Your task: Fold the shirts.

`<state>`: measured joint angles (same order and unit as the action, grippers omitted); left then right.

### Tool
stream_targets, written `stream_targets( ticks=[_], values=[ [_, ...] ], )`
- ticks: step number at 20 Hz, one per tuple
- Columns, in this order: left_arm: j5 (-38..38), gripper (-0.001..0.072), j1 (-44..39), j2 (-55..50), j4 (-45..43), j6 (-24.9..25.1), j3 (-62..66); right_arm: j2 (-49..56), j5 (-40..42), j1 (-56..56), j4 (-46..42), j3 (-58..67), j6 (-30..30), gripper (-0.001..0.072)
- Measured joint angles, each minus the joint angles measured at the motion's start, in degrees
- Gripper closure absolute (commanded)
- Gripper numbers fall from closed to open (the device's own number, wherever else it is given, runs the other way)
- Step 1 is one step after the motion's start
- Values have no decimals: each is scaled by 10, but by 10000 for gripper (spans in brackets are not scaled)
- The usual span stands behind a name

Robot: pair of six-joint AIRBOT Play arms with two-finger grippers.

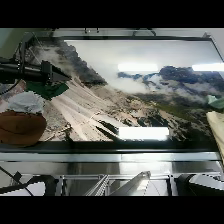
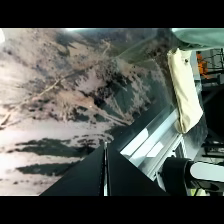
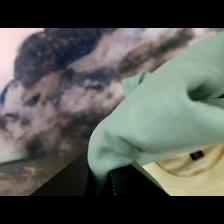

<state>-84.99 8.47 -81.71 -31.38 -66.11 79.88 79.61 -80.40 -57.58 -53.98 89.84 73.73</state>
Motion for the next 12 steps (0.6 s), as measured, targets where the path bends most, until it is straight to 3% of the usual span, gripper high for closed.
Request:
stream_targets(
  ticks=[6, 12],
  values=[
    [-3, 693, -31, -17, 0, 5, 0, -22, -60, -5, -98, -34, 20, 684],
    [-1, 693, -87, -19, 0, 35, 0, -52, -133, -6, -307, -49, 130, 684]
  ],
)
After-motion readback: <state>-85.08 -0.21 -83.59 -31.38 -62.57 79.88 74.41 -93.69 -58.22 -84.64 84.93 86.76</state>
